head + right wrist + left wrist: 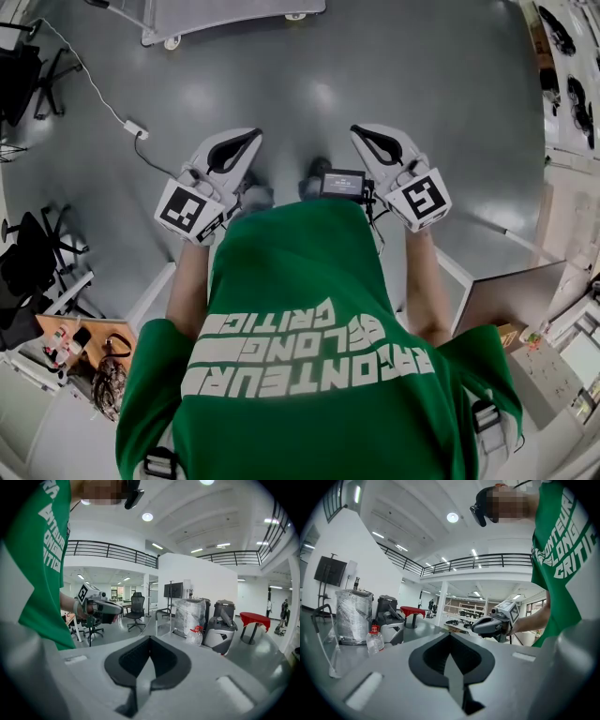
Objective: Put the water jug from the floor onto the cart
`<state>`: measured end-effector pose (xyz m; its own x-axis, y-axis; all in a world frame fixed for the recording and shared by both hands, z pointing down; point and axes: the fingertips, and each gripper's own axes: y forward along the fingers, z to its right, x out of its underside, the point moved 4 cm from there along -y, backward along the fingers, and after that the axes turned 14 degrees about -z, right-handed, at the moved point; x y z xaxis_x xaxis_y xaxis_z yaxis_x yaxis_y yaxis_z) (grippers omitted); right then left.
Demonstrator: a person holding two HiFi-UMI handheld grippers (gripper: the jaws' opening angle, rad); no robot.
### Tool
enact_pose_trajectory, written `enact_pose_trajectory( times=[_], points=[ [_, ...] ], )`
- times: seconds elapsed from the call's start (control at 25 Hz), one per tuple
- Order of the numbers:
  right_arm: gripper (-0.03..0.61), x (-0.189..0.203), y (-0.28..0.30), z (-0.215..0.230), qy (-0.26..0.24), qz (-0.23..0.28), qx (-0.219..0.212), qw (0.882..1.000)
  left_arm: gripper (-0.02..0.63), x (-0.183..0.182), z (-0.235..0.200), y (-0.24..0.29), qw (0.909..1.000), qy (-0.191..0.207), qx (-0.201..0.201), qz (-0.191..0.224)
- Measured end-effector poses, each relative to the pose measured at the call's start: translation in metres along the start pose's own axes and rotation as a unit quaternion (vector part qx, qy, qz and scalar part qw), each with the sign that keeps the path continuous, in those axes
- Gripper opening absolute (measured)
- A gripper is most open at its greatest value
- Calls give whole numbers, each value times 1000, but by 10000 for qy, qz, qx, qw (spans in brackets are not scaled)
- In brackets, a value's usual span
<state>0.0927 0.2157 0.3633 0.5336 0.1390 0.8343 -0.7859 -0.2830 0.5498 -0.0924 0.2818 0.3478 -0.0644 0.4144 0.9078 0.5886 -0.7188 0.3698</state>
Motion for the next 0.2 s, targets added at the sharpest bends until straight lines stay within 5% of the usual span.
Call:
enact_pose_trajectory(
  times=[0.2],
  points=[
    [-8,-2,-4,5,-14,43,-28,10000,14,2,0,4,10000,-48,-57,20]
  ],
)
